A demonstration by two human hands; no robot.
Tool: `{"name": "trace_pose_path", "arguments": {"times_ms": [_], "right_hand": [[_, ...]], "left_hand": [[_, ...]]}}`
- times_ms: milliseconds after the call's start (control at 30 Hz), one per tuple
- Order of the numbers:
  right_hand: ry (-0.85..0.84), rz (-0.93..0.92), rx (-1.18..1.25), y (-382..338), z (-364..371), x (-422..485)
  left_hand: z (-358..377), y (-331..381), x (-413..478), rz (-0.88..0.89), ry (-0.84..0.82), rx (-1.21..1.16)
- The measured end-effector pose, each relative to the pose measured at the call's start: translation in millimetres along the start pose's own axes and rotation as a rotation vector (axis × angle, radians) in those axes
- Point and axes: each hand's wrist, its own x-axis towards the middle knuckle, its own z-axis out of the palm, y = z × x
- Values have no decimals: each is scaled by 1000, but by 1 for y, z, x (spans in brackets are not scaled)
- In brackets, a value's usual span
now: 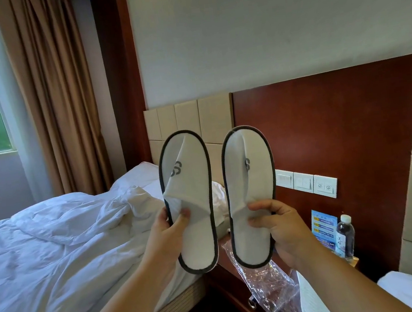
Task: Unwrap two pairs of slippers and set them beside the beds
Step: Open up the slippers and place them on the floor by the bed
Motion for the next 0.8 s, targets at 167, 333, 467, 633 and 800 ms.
{"name": "trace_pose_path", "arguments": {"times_ms": [167, 333, 467, 633, 800], "right_hand": [[-13, 14, 50, 3, 10, -4], [-14, 14, 77, 2, 14, -7], [-16, 20, 78, 1, 14, -8], [-9, 32, 78, 3, 15, -9], [-10, 31, 78, 4, 15, -8]], "left_hand": [[4, -4, -3, -10, -20, -2], [7, -5, -3, -13, -21, -16], [6, -5, -4, -22, -26, -20], [6, -6, -6, -33, -29, -31], [5, -6, -6, -39, -17, -23]]}}
